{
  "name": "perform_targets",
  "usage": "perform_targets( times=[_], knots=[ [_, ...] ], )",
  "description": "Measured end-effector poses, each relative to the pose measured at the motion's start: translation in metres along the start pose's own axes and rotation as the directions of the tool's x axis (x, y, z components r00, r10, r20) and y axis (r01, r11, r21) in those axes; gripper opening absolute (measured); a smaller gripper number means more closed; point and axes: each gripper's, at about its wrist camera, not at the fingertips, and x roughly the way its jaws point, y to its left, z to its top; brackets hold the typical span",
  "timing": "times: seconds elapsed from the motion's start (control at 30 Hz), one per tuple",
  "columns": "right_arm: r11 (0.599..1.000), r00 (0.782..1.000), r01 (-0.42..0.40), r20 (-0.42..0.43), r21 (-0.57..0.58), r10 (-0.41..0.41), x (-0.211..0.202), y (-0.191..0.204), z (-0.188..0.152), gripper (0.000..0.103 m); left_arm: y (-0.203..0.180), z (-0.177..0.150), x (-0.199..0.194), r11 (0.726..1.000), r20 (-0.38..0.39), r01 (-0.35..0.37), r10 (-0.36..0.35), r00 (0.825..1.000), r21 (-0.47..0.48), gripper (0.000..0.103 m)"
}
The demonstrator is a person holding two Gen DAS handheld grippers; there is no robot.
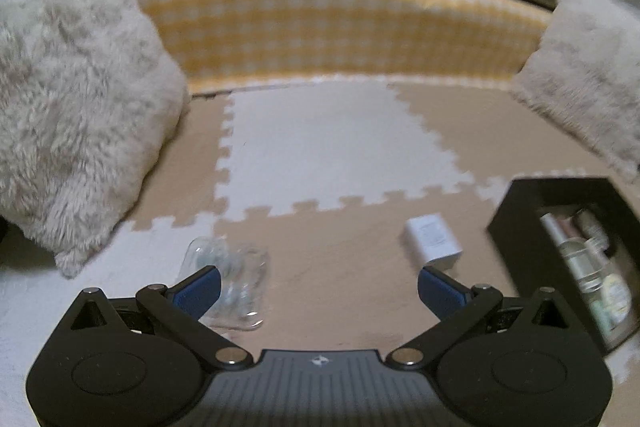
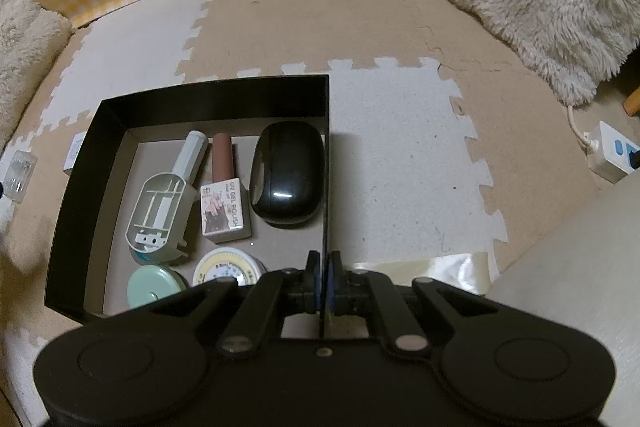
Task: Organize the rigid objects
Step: 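Move the open left gripper to the clear plastic case on the mat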
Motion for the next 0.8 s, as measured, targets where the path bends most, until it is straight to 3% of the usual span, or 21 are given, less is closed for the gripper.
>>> perform_targets(
  times=[0.23, 0.37, 0.47, 0.8],
  knots=[
    [1.0, 1.0, 0.015, -0.003, -0.02, -0.015, 0.0, 0.003, 0.0, 0.003, 0.023, -0.006, 0.033, 0.999, -0.072, -0.041, 0.043, 0.997, 0.02, 0.103],
    [0.999, 1.0, 0.024, -0.004, -0.03, -0.024, 0.001, 0.005, 0.001, 0.004, 0.037, -0.004, 0.043, 0.998, -0.065, -0.057, 0.058, 0.996, 0.015, 0.103],
    [0.999, 0.999, 0.031, -0.006, -0.036, -0.031, 0.001, 0.006, 0.001, 0.003, 0.044, 0.001, 0.05, 0.995, -0.046, -0.067, 0.071, 0.996, 0.072, 0.103],
    [0.997, 0.998, 0.054, -0.011, -0.059, -0.054, 0.001, 0.01, 0.001, 0.004, 0.067, 0.0, 0.07, 0.999, -0.076, -0.001, 0.005, 0.997, 0.051, 0.101]
  ],
)
